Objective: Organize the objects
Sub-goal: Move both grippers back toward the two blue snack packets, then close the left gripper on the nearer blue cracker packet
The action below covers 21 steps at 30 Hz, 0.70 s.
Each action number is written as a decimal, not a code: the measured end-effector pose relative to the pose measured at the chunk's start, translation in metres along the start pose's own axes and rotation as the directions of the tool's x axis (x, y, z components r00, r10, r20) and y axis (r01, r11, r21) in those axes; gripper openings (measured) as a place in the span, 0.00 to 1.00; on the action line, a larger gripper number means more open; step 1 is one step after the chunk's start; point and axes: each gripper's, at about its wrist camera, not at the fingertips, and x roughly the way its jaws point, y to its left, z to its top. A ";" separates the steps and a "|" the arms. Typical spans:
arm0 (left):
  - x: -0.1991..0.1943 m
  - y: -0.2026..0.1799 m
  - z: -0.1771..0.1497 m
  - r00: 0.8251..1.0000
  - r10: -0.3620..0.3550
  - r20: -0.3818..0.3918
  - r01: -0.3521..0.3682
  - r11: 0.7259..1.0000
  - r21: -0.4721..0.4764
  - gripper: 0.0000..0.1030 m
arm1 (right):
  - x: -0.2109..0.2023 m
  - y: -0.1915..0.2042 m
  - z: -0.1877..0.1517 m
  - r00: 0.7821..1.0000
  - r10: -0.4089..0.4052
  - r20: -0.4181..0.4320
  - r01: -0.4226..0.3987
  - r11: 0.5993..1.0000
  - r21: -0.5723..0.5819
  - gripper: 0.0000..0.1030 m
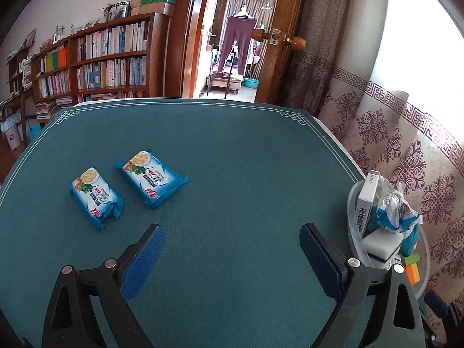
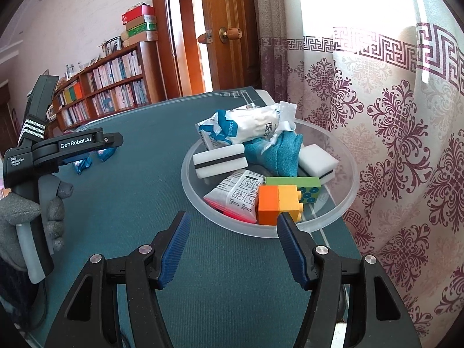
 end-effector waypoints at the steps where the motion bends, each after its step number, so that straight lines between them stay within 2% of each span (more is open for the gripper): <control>1: 0.000 0.008 0.001 1.000 0.014 0.000 -0.014 1.000 -0.017 0.94 | 0.001 0.003 0.000 1.000 0.006 -0.003 -0.006 1.000 -0.005 0.62; 6: 0.000 0.048 0.008 0.996 0.093 0.002 -0.093 0.989 -0.115 0.96 | 0.004 0.018 0.001 0.999 0.032 -0.011 -0.032 0.999 -0.026 0.62; 13: 0.009 0.096 0.015 0.980 0.194 -0.029 -0.196 0.954 -0.229 0.96 | 0.011 0.038 0.004 0.997 0.079 -0.024 -0.080 0.996 -0.045 0.62; 21: 0.027 0.126 0.020 0.967 0.244 -0.071 -0.254 0.921 -0.295 0.96 | 0.021 0.061 0.002 0.991 0.124 -0.050 -0.127 0.989 -0.073 0.63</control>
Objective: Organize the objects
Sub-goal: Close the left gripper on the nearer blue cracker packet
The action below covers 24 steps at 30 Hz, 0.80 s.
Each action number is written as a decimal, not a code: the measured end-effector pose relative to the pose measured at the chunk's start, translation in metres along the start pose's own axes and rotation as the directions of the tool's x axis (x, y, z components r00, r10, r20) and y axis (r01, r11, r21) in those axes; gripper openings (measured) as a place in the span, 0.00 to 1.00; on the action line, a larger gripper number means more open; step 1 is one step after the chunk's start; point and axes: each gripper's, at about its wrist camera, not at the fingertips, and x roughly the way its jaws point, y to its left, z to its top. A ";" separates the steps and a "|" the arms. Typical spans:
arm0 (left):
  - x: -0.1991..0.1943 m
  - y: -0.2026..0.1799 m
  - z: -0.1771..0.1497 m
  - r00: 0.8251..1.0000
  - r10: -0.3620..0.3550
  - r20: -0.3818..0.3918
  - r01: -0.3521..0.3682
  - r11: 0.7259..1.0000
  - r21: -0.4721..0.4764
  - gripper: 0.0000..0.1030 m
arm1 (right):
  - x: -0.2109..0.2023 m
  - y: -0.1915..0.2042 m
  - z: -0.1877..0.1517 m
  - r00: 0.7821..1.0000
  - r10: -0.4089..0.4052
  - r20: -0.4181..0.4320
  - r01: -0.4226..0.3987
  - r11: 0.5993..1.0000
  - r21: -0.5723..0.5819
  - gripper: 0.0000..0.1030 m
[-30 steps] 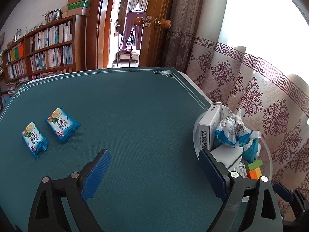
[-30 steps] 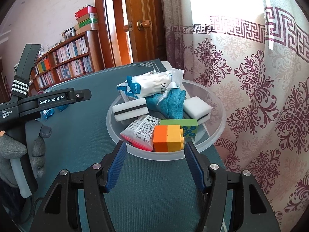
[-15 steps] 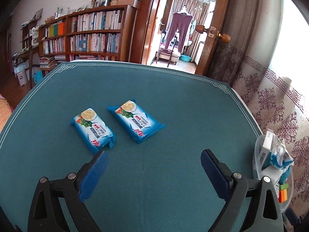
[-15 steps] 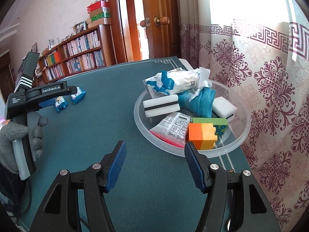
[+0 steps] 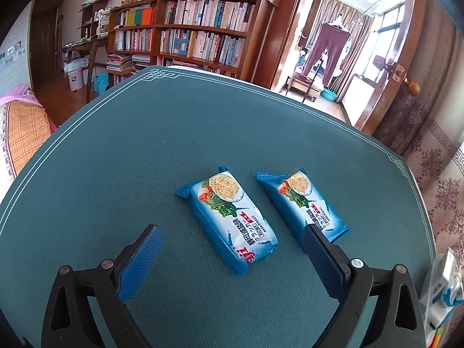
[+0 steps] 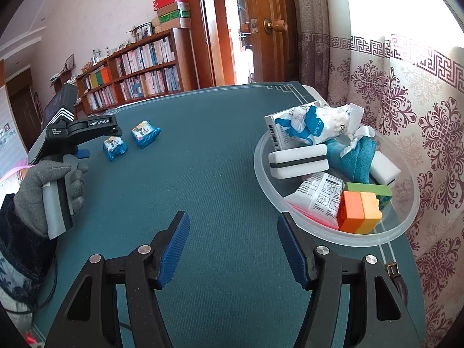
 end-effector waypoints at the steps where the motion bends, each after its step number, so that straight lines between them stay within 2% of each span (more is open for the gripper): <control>1: 0.003 0.001 0.001 1.000 0.006 -0.002 -0.006 1.000 -0.003 0.96 | 0.001 0.001 0.000 1.000 0.003 -0.002 -0.003 1.000 -0.002 0.63; 11: 0.028 0.006 0.004 0.998 0.044 -0.034 -0.044 0.999 -0.007 0.96 | 0.011 0.005 -0.002 0.999 0.014 -0.031 -0.014 1.000 0.002 0.63; 15: 0.026 0.008 0.004 0.999 0.030 -0.036 -0.030 1.000 0.000 0.97 | 0.014 0.006 -0.002 0.999 0.018 -0.036 -0.018 1.000 0.003 0.63; 24: 0.019 0.027 0.000 0.998 0.058 -0.033 -0.058 0.998 -0.013 0.97 | 0.019 0.006 -0.004 0.998 0.029 -0.047 -0.029 1.000 0.008 0.63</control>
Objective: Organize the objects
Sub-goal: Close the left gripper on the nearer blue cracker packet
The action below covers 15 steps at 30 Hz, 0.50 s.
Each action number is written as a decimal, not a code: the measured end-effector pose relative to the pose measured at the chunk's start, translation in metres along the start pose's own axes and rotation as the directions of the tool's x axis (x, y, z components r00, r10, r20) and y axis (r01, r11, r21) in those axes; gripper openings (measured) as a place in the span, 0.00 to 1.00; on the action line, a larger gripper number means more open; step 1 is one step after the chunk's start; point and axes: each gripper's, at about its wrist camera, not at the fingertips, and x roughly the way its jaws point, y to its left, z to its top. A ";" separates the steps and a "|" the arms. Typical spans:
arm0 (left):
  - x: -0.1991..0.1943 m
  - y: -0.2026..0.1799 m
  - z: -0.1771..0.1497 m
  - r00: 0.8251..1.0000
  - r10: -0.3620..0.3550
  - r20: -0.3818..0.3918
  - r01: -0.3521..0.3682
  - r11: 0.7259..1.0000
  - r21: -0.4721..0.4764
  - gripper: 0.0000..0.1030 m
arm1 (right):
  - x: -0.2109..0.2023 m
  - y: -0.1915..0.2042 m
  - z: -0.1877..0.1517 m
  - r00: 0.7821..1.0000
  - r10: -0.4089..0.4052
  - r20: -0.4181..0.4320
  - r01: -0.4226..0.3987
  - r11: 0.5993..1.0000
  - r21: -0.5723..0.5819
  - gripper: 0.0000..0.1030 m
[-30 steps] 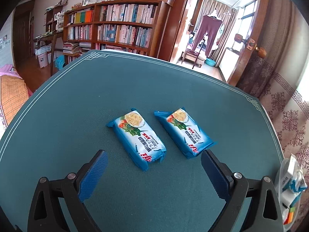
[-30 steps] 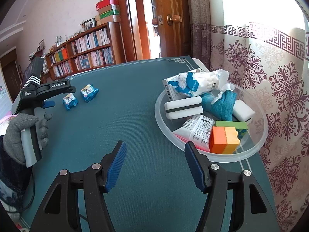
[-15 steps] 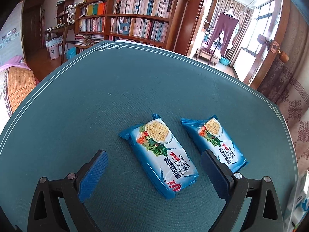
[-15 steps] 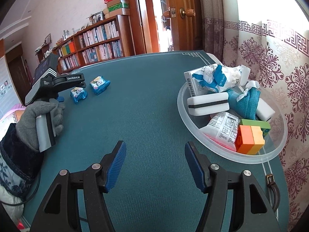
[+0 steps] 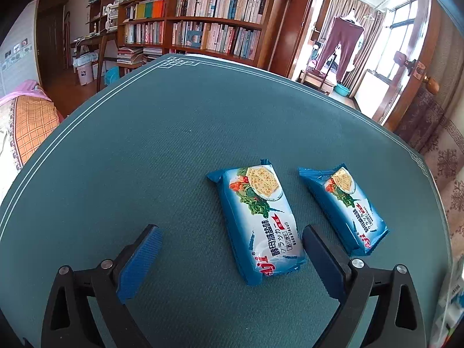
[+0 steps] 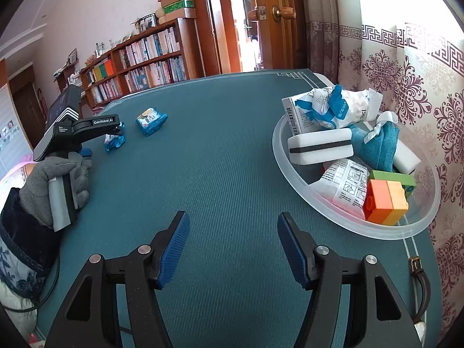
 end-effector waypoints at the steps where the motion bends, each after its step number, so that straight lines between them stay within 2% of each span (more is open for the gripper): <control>1: 0.000 0.000 0.000 1.000 0.000 0.000 0.000 1.000 -0.002 0.97 | 0.000 0.000 0.000 1.000 0.001 -0.001 -0.001 1.000 -0.001 0.63; 3: 0.002 -0.002 0.002 1.000 0.004 -0.002 -0.004 1.000 0.007 0.96 | 0.000 0.001 -0.001 1.000 0.002 -0.001 -0.002 1.000 0.000 0.63; 5: 0.002 -0.004 0.002 1.000 0.004 0.002 -0.005 1.000 0.021 0.91 | 0.000 0.001 -0.001 1.000 0.001 0.000 -0.001 1.000 -0.001 0.63; 11: 0.002 -0.005 0.003 1.000 -0.015 0.017 0.014 0.998 0.060 0.67 | 0.002 0.003 -0.003 1.000 0.000 -0.008 0.000 1.000 -0.004 0.63; 13: 0.002 -0.005 0.003 0.999 -0.028 0.022 0.027 0.997 0.070 0.51 | 0.002 0.005 -0.003 1.000 0.000 -0.011 -0.001 1.000 -0.006 0.63; 15: 0.001 -0.006 0.002 0.999 -0.036 0.025 0.034 0.996 0.084 0.46 | 0.002 0.007 -0.004 1.000 0.001 -0.011 -0.001 1.000 -0.009 0.63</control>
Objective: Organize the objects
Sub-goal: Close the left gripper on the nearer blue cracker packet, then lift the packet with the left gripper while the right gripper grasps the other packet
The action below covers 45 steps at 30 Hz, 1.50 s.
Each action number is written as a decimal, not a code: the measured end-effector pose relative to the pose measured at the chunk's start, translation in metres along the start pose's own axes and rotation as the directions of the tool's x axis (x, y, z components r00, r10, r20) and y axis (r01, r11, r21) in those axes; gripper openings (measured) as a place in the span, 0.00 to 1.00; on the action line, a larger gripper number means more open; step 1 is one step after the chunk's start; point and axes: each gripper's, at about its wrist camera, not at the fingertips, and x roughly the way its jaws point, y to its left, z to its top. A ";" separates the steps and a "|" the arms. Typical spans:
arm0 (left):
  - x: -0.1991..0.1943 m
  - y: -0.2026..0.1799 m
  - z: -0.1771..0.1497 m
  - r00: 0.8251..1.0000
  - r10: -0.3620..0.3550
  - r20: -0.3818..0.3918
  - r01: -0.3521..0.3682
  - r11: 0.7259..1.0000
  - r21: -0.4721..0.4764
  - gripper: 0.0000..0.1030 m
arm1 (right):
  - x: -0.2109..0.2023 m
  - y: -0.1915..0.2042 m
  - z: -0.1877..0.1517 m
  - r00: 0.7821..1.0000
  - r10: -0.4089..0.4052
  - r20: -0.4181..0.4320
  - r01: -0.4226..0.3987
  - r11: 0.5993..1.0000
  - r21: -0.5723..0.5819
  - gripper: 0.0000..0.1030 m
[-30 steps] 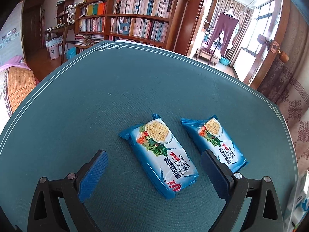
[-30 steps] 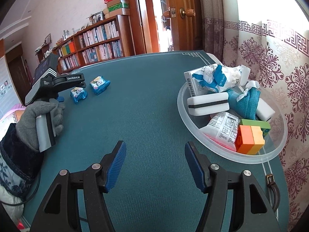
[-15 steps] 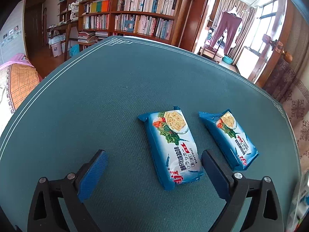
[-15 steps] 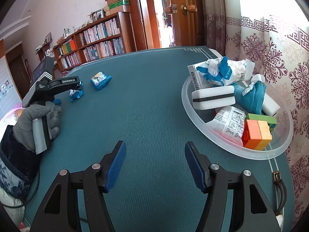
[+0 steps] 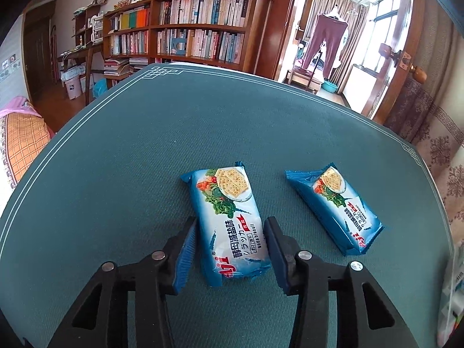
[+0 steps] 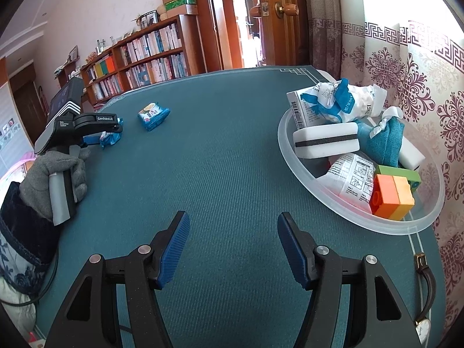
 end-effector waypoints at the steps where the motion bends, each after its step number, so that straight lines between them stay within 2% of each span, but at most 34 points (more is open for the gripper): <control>1: -0.001 -0.001 -0.001 1.000 -0.003 0.001 0.003 1.000 0.004 0.45 | 0.000 0.001 0.000 1.000 0.000 0.000 0.000 1.000 -0.001 0.63; 7: -0.009 -0.004 -0.006 1.000 -0.024 -0.008 0.025 0.999 0.046 0.43 | 0.001 0.005 0.002 1.000 0.008 -0.003 -0.008 1.000 -0.010 0.63; 12: -0.025 -0.001 -0.018 0.999 -0.040 -0.007 0.041 0.995 0.090 0.42 | 0.009 0.011 0.013 0.998 0.059 -0.027 -0.059 0.998 0.001 0.63; 17: -0.040 0.011 -0.029 0.999 -0.043 0.003 0.043 0.994 0.099 0.42 | 0.025 0.032 0.032 0.996 0.090 -0.028 -0.091 0.995 -0.037 0.63; 24: -0.050 0.023 -0.037 0.998 -0.061 0.016 0.060 0.994 0.088 0.42 | 0.064 0.065 0.065 0.991 0.120 -0.052 -0.124 0.989 -0.079 0.63; 32: -0.045 0.030 -0.044 0.998 -0.057 0.011 0.056 0.996 0.065 0.42 | 0.114 0.098 0.105 0.995 0.076 -0.062 -0.086 0.982 -0.166 0.63; 37: -0.047 0.027 -0.048 0.999 -0.038 0.031 0.035 0.996 0.081 0.42 | 0.143 0.100 0.132 0.978 0.180 -0.102 -0.189 0.977 -0.096 0.63; 45: -0.046 0.032 -0.047 0.999 -0.044 0.027 0.043 0.998 0.054 0.42 | 0.178 0.120 0.165 0.974 0.195 -0.112 -0.209 0.969 -0.131 0.63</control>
